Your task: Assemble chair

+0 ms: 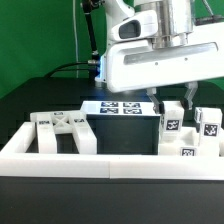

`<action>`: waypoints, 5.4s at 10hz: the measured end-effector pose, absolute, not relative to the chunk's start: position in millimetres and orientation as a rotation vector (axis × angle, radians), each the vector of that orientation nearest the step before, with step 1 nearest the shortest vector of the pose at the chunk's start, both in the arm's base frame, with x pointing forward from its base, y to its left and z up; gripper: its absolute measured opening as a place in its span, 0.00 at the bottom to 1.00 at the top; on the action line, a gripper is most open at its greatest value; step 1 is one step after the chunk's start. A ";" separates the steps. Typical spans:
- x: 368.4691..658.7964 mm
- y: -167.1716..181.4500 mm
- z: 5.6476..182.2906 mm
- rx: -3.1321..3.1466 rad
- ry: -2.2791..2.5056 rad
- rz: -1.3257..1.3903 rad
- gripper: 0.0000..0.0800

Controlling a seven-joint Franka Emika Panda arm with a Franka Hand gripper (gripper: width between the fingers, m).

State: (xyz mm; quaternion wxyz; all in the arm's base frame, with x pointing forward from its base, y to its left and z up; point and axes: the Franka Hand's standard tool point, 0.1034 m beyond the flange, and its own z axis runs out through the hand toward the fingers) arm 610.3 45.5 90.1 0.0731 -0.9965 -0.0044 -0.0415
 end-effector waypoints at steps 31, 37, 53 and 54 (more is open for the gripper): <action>613.7 65.9 92.1 -2.862 0.851 -0.185 0.81; 612.0 73.8 91.6 -2.975 0.475 -0.202 0.81; 610.9 59.5 84.8 -2.968 0.531 -0.189 0.36; 611.3 59.5 84.6 -2.965 0.543 -0.192 0.36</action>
Offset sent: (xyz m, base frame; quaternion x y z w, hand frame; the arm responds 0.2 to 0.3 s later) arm -0.0082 0.0081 0.0045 -0.0249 0.0196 0.1775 0.9836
